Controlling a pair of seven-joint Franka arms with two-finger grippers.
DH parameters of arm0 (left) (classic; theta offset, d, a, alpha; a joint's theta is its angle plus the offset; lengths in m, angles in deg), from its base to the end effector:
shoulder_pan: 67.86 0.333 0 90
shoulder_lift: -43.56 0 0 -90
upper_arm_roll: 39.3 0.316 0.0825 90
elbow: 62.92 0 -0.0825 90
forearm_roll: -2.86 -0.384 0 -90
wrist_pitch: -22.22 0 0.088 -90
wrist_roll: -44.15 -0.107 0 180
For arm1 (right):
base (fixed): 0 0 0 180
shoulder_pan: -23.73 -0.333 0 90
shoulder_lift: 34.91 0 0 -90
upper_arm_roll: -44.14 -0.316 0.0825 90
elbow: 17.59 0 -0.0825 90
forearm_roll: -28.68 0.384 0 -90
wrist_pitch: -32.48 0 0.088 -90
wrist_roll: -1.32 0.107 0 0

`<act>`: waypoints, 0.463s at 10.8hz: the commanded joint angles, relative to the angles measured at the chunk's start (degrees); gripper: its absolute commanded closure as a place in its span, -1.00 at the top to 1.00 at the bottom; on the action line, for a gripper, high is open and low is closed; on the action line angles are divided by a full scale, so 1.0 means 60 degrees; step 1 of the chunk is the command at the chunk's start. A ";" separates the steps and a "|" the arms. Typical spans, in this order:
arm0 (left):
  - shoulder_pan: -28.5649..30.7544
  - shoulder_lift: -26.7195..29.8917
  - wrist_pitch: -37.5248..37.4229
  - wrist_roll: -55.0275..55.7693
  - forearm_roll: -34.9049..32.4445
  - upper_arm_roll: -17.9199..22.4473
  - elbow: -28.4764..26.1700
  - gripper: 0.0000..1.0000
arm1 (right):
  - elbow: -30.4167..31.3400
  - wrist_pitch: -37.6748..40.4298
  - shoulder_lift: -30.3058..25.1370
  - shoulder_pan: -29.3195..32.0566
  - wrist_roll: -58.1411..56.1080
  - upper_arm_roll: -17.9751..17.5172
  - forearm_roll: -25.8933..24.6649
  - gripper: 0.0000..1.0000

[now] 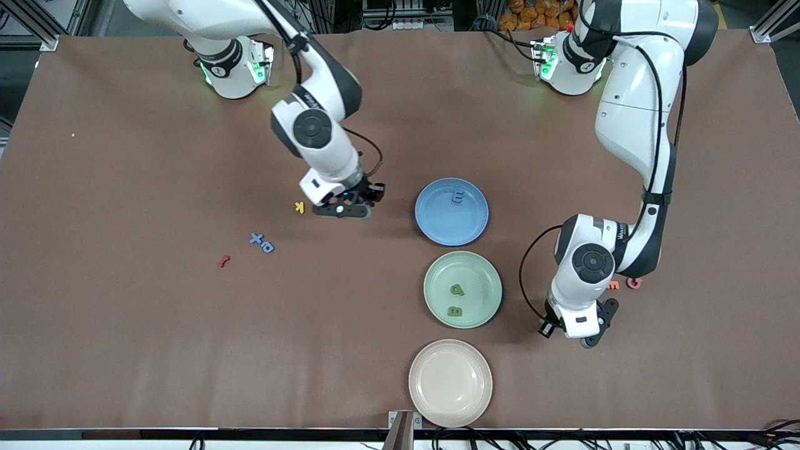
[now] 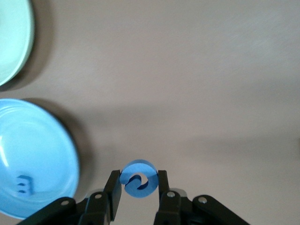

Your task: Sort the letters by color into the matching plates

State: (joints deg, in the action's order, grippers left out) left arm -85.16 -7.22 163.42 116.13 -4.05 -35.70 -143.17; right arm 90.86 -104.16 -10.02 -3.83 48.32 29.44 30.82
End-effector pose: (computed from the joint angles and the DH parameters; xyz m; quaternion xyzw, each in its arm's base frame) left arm 0.7227 -0.1869 0.1901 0.8945 0.4334 0.1092 0.0126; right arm 0.4788 0.4223 0.2879 -0.9949 0.0676 0.0216 0.0718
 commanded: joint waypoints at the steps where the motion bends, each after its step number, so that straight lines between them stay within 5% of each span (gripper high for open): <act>1: -0.0033 0.0727 -0.0841 0.0060 0.0229 -0.0627 -0.0072 -1.00 | -0.1853 0.0039 0.1487 -0.1669 0.1728 0.0908 0.0097 -1.00; 5: -0.0280 0.0978 -0.1019 0.0716 0.0873 -0.1595 -0.0058 -1.00 | -0.3277 0.0053 0.2587 -0.3212 0.3355 0.1820 0.0097 -1.00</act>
State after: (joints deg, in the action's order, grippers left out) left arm -85.68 -2.28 158.26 117.00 -0.55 -42.90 -142.69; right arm 76.97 -104.61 1.65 -19.63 64.03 38.04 30.82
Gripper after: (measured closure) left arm 0.740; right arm 0.643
